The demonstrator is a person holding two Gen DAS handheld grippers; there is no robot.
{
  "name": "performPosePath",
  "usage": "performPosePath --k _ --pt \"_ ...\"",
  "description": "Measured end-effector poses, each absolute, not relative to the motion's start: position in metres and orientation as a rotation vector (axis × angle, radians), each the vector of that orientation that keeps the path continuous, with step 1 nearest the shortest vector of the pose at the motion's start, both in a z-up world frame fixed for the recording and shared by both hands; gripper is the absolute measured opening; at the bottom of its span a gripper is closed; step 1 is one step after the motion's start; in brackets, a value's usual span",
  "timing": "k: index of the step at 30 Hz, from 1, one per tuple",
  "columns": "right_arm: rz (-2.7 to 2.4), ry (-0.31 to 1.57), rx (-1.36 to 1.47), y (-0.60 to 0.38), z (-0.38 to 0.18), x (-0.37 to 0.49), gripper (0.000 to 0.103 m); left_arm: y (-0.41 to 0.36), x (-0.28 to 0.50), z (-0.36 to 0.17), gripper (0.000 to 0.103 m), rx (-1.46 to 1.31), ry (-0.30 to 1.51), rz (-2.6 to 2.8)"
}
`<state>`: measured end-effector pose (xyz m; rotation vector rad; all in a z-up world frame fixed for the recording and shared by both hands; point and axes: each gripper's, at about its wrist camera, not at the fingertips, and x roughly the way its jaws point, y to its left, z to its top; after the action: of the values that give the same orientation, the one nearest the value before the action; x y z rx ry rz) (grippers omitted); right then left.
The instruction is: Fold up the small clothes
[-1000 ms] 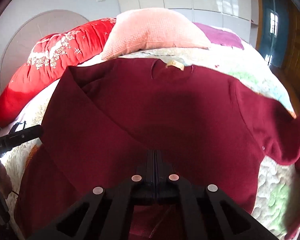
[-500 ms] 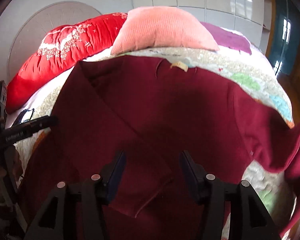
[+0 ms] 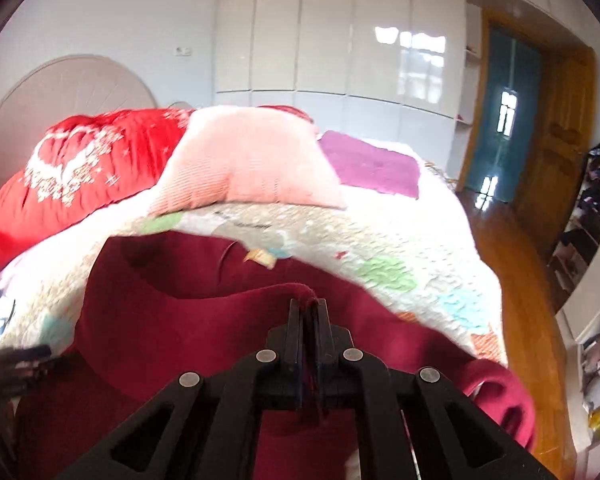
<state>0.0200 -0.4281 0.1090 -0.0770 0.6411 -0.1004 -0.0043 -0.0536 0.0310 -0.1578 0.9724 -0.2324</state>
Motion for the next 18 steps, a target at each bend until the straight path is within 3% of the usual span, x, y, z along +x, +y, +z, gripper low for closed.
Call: performPosePath --k 8,18 --pt "-0.115 0.734 0.038 -0.460 0.076 0.026 0.004 -0.077 0.016 0.038 0.063 -0.037 0.965 -0.196" --pt "-0.195 0.649 0.015 -0.471 0.108 0.024 0.004 -0.067 0.075 0.026 0.065 -0.179 1.013 -0.152"
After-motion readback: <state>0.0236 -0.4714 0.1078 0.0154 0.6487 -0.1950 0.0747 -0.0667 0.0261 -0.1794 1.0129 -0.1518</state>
